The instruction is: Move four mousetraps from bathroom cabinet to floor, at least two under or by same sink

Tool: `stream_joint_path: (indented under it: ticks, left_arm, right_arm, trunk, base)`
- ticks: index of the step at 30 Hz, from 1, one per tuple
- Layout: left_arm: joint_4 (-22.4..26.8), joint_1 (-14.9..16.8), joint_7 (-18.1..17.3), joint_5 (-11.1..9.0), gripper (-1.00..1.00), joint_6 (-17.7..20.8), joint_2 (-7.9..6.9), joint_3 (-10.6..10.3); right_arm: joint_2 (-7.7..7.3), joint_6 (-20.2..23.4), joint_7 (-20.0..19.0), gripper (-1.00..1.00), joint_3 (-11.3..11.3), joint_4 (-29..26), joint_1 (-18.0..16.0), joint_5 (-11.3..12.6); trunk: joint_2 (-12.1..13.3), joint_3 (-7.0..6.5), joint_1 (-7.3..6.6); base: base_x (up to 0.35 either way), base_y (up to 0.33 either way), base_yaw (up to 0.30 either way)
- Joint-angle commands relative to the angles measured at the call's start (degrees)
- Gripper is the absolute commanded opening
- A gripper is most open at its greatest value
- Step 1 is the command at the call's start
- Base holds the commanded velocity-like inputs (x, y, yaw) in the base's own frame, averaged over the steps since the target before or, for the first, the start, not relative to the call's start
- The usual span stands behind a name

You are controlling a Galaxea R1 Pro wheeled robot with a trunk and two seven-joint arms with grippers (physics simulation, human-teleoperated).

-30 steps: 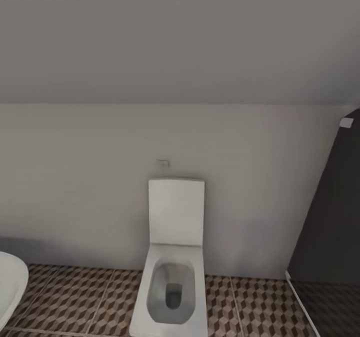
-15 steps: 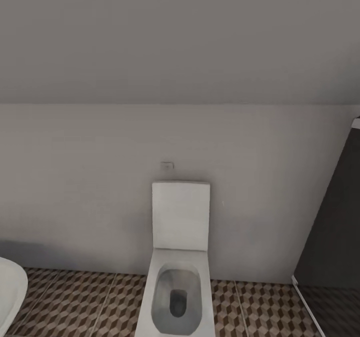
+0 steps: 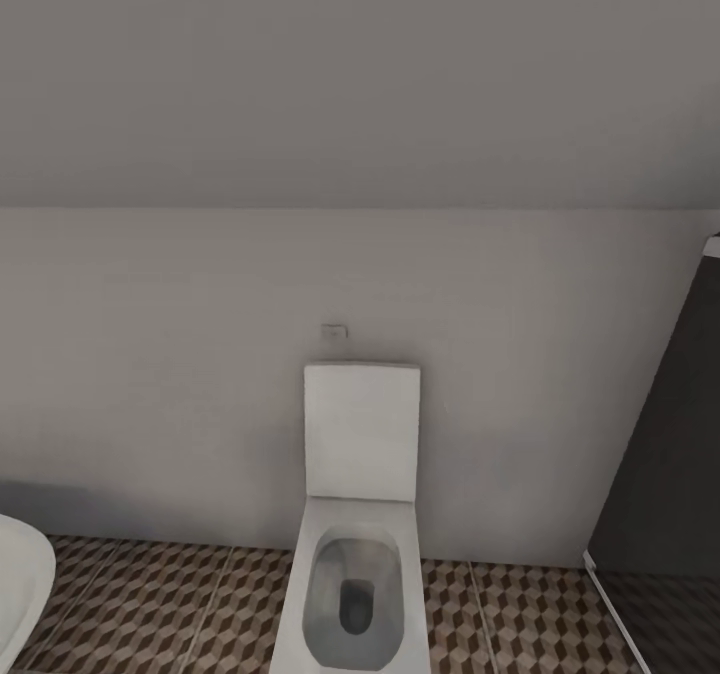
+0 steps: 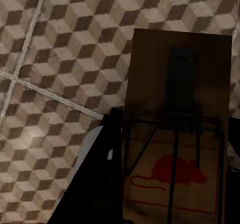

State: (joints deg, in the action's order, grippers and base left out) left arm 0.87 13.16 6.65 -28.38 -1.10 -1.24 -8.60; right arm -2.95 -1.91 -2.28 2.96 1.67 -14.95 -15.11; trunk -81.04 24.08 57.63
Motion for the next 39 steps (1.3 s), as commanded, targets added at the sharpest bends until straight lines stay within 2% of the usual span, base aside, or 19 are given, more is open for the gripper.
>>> stream_joint_path:
  ticks: [1,2,3,5,9,22,39]
  left_arm:
    - [0.2,0.0,0.4,0.5,-1.0,-0.1,0.04,-1.2]
    - [0.4,0.0,0.4,1.3,-1.0,-0.1,0.07,-1.7]
    - [1.0,0.0,0.5,3.3,-1.0,0.0,0.17,-3.0]
    - [1.7,0.0,0.6,4.6,-1.0,0.0,0.22,-3.6]
    - [2.4,0.0,0.7,5.6,-1.0,0.1,0.32,-4.1]
    - [2.5,0.0,0.9,5.6,-1.0,-0.2,0.25,-4.1]
    - [2.5,0.0,1.0,5.4,-1.0,-0.3,0.18,-3.6]
  right_arm:
    - [-0.01,-0.2,-0.2,-1.0,0.5,0.1,-0.1,-0.1]
    - [0.0,-0.2,-0.2,-1.0,0.6,0.1,-0.1,0.2]
    - [0.01,-0.2,-0.1,-1.0,1.1,0.1,-0.1,1.3]
    - [-0.01,-0.1,-0.1,-1.0,1.5,0.1,-0.1,2.5]
    - [-0.07,-0.2,-0.1,-1.0,1.7,0.1,-0.1,3.8]
    - [0.08,-0.4,-0.1,-1.0,1.8,0.1,-0.1,4.2]
    - [0.23,-0.5,-0.1,-1.0,1.8,0.0,-0.1,4.0]
  trunk:
    - [0.0,0.06,0.0]
    - [0.0,0.06,0.0]
    - [0.0,0.06,0.0]
    - [0.0,0.06,0.0]
    - [0.0,0.06,0.0]
    - [0.0,0.06,0.0]
    - [-6.9,3.11,3.73]
  base:
    - [0.0,0.0,0.0]
    - [0.0,0.0,0.0]
    - [0.0,0.0,0.0]
    - [0.0,0.0,0.0]
    - [0.0,0.0,0.0]
    - [0.0,0.0,0.0]
    - [0.0,0.0,0.0]
